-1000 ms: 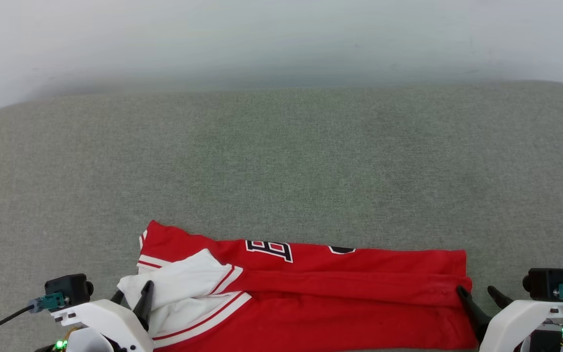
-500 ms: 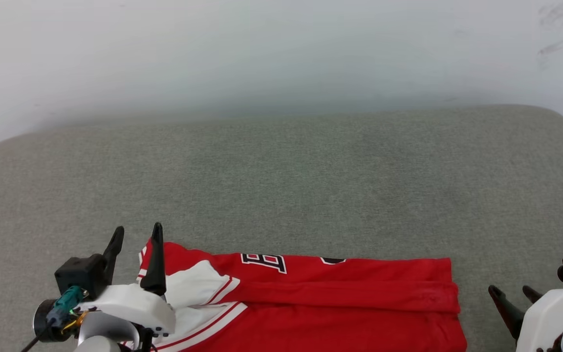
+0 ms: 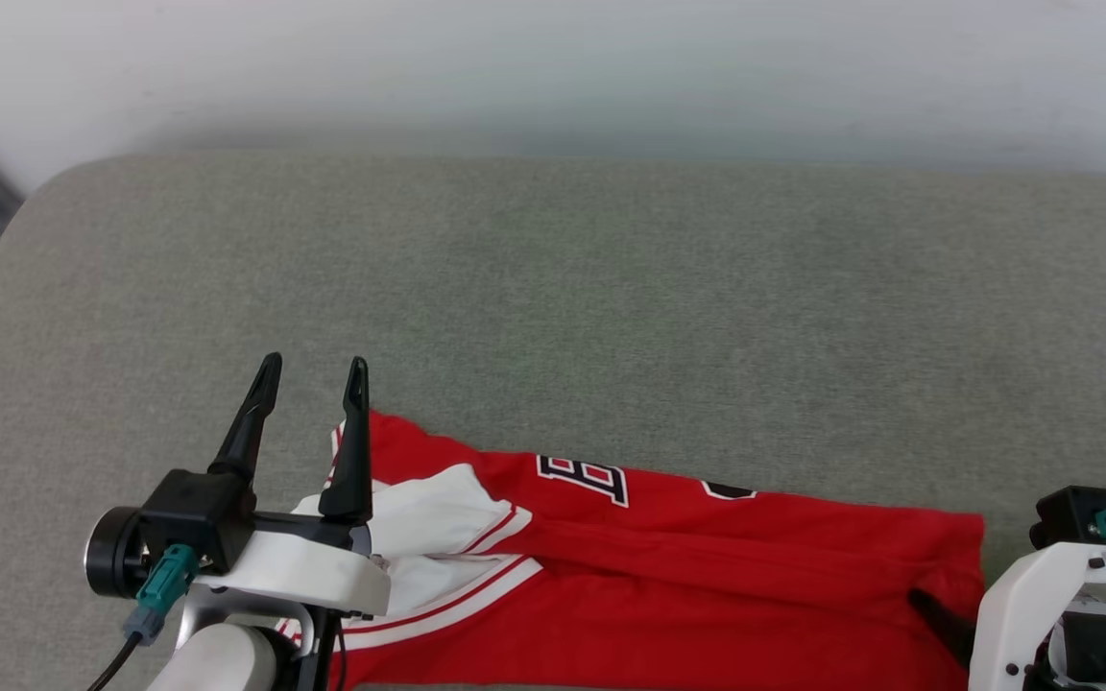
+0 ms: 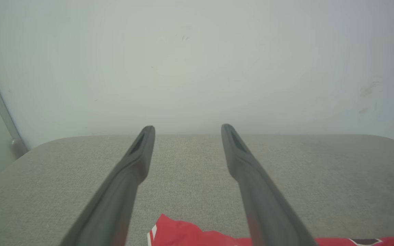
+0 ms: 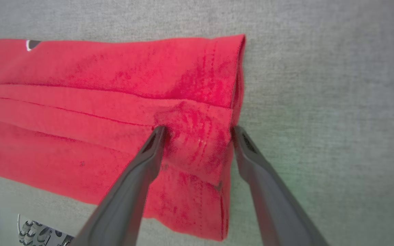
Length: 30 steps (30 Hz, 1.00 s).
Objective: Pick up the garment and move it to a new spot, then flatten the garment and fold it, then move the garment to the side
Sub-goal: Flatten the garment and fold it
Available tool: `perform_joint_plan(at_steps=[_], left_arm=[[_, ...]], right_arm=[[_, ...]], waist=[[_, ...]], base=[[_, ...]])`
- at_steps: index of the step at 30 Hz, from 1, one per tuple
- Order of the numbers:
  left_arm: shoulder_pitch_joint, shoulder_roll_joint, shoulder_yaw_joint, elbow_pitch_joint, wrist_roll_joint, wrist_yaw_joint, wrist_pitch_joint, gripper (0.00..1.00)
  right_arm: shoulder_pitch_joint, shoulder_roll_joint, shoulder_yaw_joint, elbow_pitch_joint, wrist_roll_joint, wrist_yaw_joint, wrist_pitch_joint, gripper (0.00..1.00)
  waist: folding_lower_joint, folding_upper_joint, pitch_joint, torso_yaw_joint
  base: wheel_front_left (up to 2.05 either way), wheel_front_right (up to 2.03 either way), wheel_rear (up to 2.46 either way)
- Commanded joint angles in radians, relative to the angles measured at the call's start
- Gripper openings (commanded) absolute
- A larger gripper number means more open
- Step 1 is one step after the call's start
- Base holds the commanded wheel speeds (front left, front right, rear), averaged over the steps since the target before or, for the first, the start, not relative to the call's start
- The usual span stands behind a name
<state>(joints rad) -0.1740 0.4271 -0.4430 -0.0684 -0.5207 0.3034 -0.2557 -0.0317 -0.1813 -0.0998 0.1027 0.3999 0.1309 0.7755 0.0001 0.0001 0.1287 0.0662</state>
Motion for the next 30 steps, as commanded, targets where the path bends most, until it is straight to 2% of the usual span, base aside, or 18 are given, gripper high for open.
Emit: perform_joint_plan(at_steps=[1, 3, 4, 5, 6, 7, 8, 15, 21, 26, 30], left_arm=[[-0.016, -0.002, -0.004, -0.008, 0.009, -0.001, -0.003, 1.00], [-0.018, -0.004, -0.002, -0.010, 0.011, 0.003, -0.004, 1.00], [-0.017, -0.005, -0.001, -0.008, 0.011, 0.005, -0.004, 1.00], [-0.015, -0.007, -0.001, -0.006, 0.008, 0.005, -0.004, 1.00], [-0.015, -0.007, -0.001, -0.006, 0.008, 0.005, -0.004, 1.00], [-0.014, -0.008, 0.000, -0.004, 0.006, 0.005, -0.004, 1.00], [-0.012, -0.009, 0.000, -0.001, 0.006, 0.008, -0.004, 1.00], [0.004, 0.016, -0.005, 0.011, 0.017, 0.018, 0.018, 1.00], [0.030, 0.027, -0.003, 0.012, 0.013, 0.040, 0.036, 1.00], [0.054, 0.032, 0.004, 0.001, 0.009, 0.059, 0.046, 1.00], [0.065, 0.038, 0.003, -0.015, 0.012, 0.073, 0.054, 1.00]], right_arm=[[-0.010, -0.001, 0.004, 0.031, 0.006, 0.000, -0.004, 1.00], [-0.012, 0.003, 0.023, 0.078, 0.018, 0.000, 0.003, 1.00], [-0.013, 0.008, 0.036, 0.097, 0.029, 0.000, 0.009, 0.91], [-0.012, 0.014, 0.048, 0.113, 0.039, 0.000, 0.016, 0.44], [-0.012, 0.014, 0.048, 0.113, 0.039, 0.000, 0.016, 0.44], [-0.012, 0.014, 0.058, 0.123, 0.046, 0.001, 0.018, 0.13], [-0.011, 0.011, 0.063, 0.128, 0.051, 0.001, 0.014, 0.00], [-0.055, -0.044, 0.075, 0.091, 0.058, -0.001, -0.033, 0.00], [-0.064, -0.076, 0.039, 0.092, 0.067, -0.001, -0.035, 0.00], [-0.037, -0.099, -0.067, 0.088, 0.055, -0.001, -0.026, 0.00], [-0.013, -0.091, -0.183, 0.045, 0.021, -0.001, -0.002, 0.00]], waist=[[-0.0001, -0.0001, 0.025, 0.028], [-0.0001, -0.0001, 0.030, 0.036], [-0.0001, -0.0001, 0.030, 0.038], [-0.0001, -0.0001, 0.030, 0.040], [-0.0001, -0.0001, 0.030, 0.040], [-0.0001, -0.0001, 0.029, 0.041], [-0.0001, -0.0001, 0.027, 0.043], [-0.0001, -0.0001, -0.006, 0.023], [-0.0001, -0.0001, -0.047, -0.011], [-0.0001, -0.0001, -0.069, -0.040], [-0.0001, -0.0001, -0.074, -0.058]], base=[[0.00, 0.00, 0.00], [0.00, 0.00, 0.00], [0.00, 0.00, 0.00], [0.00, 0.00, 0.00], [0.00, 0.00, 0.00], [0.00, 0.00, 0.00], [0.00, 0.00, 0.00], [0.00, 0.00, 0.00], [0.00, 0.00, 0.00], [0.00, 0.00, 0.00], [0.00, 0.00, 0.00]])
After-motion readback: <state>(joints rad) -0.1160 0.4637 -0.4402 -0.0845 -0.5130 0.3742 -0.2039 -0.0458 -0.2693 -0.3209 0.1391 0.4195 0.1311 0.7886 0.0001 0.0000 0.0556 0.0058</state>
